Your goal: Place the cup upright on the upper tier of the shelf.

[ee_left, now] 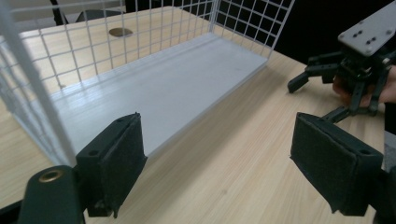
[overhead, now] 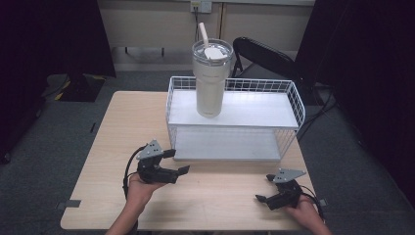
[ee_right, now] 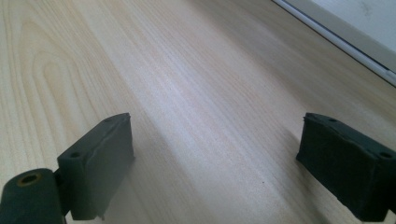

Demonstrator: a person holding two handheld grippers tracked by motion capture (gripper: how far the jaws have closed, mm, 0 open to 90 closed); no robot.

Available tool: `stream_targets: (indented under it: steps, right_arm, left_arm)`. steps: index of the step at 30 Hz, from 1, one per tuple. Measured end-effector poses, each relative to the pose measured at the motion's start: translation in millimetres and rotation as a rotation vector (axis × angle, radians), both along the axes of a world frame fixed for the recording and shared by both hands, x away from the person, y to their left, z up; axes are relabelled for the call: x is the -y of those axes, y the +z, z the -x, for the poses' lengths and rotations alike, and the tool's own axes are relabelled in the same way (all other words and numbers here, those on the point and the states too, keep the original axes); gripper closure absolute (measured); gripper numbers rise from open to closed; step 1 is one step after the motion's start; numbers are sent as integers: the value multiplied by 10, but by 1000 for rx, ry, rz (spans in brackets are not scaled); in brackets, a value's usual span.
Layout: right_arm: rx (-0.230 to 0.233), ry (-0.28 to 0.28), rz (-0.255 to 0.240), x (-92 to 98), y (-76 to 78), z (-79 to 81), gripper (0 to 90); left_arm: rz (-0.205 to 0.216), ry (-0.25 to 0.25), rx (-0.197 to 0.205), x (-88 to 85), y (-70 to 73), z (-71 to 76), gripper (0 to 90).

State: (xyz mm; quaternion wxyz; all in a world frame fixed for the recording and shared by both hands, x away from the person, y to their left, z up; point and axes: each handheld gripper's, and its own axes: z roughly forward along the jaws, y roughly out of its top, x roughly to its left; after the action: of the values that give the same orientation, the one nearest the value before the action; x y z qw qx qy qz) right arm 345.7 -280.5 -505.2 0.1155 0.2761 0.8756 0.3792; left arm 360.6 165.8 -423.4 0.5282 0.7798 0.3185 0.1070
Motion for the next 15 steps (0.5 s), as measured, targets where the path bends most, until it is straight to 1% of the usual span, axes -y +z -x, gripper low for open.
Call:
stream_targets:
  steps: [2,4,6,7,9,13,15]
  right_arm:
    - [0,0,0,0,0,0,96]
    - [0,0,0,0,0,0,96]
    - [0,0,0,0,0,0,96]
    - [0,0,0,0,0,0,96]
    - [0,0,0,0,0,0,96]
    - [0,0,0,0,0,0,96]
    - [0,0,0,0,0,0,96]
  left_arm:
    - [3,13,-7,-53,-45,-5,169]
    - [-22,24,-11,-115,-94,-13,169]
    - [-22,29,-27,-167,-133,-15,169]
    - [-16,31,-33,-192,-151,-16,168]
    - [-12,44,-40,-241,-187,-11,167]
    - [-21,64,-52,-342,-258,-6,167]
    - [-18,77,-61,-386,-285,1,167]
